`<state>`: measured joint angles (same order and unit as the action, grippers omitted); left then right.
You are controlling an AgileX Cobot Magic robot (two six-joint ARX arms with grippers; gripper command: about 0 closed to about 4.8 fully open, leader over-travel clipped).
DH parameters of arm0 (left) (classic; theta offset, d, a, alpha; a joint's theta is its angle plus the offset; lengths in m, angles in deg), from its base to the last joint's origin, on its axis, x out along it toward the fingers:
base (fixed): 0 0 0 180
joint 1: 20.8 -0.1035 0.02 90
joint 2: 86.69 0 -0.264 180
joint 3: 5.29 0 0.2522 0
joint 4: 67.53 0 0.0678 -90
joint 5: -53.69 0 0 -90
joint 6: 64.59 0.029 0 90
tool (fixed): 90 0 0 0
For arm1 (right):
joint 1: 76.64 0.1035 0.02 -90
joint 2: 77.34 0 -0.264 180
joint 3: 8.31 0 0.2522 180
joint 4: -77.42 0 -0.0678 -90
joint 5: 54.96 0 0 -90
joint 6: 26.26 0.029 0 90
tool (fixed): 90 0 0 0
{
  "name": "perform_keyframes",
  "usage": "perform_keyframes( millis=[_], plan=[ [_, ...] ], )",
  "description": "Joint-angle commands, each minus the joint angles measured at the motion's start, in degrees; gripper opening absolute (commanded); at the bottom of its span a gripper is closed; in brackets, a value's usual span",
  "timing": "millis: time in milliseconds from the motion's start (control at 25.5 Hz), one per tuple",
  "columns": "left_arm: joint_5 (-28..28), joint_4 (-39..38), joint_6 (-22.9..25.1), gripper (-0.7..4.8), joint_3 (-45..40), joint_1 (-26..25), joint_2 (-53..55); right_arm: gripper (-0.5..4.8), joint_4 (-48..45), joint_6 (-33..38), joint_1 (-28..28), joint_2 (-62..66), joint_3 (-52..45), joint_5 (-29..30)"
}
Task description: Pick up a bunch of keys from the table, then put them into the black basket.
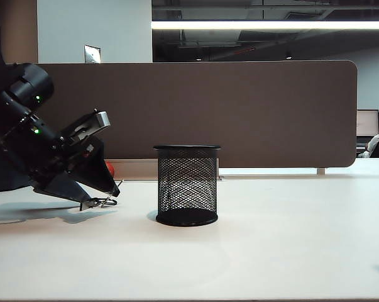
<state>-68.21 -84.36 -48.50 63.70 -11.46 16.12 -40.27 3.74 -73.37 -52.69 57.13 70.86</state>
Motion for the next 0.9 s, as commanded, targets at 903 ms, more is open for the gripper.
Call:
perform_keyframes(
  millis=[903],
  plan=[
    [9.35,-3.1,-0.17,4.79,2.36,2.73,3.58,3.82,-0.7,0.48,0.07,0.07,0.28,-0.24]
  ],
)
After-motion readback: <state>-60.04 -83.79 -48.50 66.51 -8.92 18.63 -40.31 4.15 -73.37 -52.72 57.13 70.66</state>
